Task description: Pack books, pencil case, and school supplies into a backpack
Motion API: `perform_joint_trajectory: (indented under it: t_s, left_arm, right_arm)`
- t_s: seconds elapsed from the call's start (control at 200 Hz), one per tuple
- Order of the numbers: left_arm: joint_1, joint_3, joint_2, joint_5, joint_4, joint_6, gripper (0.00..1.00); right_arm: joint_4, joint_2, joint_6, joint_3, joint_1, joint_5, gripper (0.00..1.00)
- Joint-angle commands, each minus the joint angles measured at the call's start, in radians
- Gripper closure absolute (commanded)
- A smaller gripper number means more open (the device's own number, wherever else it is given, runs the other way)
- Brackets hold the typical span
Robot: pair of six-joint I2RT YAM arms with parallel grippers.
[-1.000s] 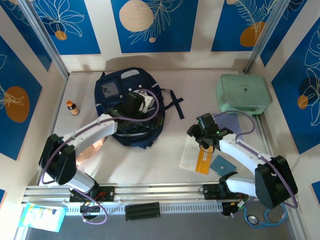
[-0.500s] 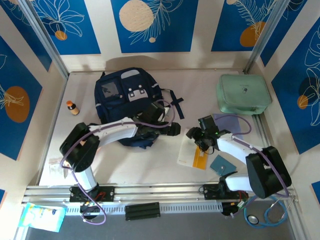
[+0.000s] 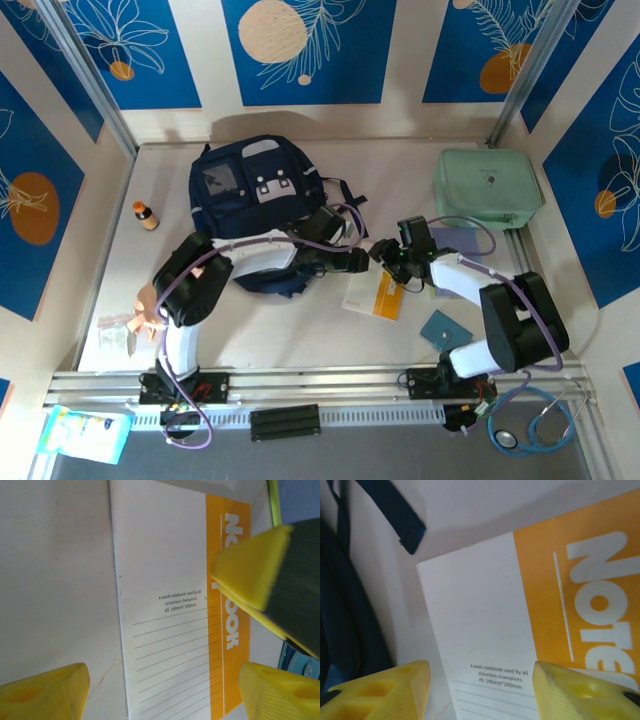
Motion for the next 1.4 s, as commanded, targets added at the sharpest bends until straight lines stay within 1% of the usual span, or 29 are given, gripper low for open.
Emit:
perform_joint_trajectory:
  t_s: [0.0, 0.215, 0.39, 0.47, 0.595, 0.795, 0.96, 1.071, 1.156, 1.276, 1.321, 1.391]
  left_arm:
    - [-0.01, 0.064, 0.045, 0.021, -0.031, 0.008, 0.26]
    - [-0.013, 0.1, 0.103, 0.03, -0.055, -0.008, 0.33]
    - [-0.014, 0.116, 0.136, 0.072, -0.061, -0.015, 0.44]
    - [-0.013, 0.119, 0.151, 0.093, -0.051, -0.029, 0.47]
    - [-0.016, 0.116, 0.161, 0.078, -0.049, -0.044, 0.47]
    - [-0.015, 0.116, 0.167, 0.104, -0.03, -0.065, 0.47]
    - [-0.012, 0.122, 0.163, 0.18, 0.004, -0.072, 0.47]
    - [-0.005, 0.145, 0.14, 0.246, 0.003, -0.05, 0.5]
    - [-0.004, 0.141, 0.107, 0.27, 0.01, -0.035, 0.54]
    - [-0.004, 0.135, 0.076, 0.28, 0.008, -0.023, 0.63]
    - [-0.005, 0.128, 0.073, 0.272, 0.008, -0.023, 0.68]
    - [-0.004, 0.118, 0.072, 0.246, 0.007, -0.026, 0.73]
  right_arm:
    - [-0.104, -0.072, -0.04, -0.022, -0.039, 0.006, 0.44]
    - [-0.182, -0.117, -0.056, -0.087, -0.073, 0.013, 0.44]
    - [-0.184, -0.115, -0.048, -0.103, -0.079, 0.013, 0.44]
    - [-0.177, -0.112, -0.04, -0.105, -0.081, 0.007, 0.44]
    - [-0.171, -0.106, -0.033, -0.104, -0.08, -0.01, 0.44]
    - [-0.133, -0.088, -0.012, -0.113, -0.084, -0.07, 0.44]
    - [-0.103, -0.078, 0.01, -0.12, -0.084, -0.102, 0.44]
    - [-0.101, -0.076, 0.011, -0.121, -0.084, -0.101, 0.44]
    - [-0.101, -0.076, 0.01, -0.118, -0.083, -0.101, 0.44]
    - [-0.097, -0.07, 0.012, -0.114, -0.083, -0.104, 0.44]
    - [-0.092, -0.064, 0.016, -0.113, -0.082, -0.104, 0.44]
    - [-0.082, -0.054, 0.018, -0.113, -0.082, -0.11, 0.44]
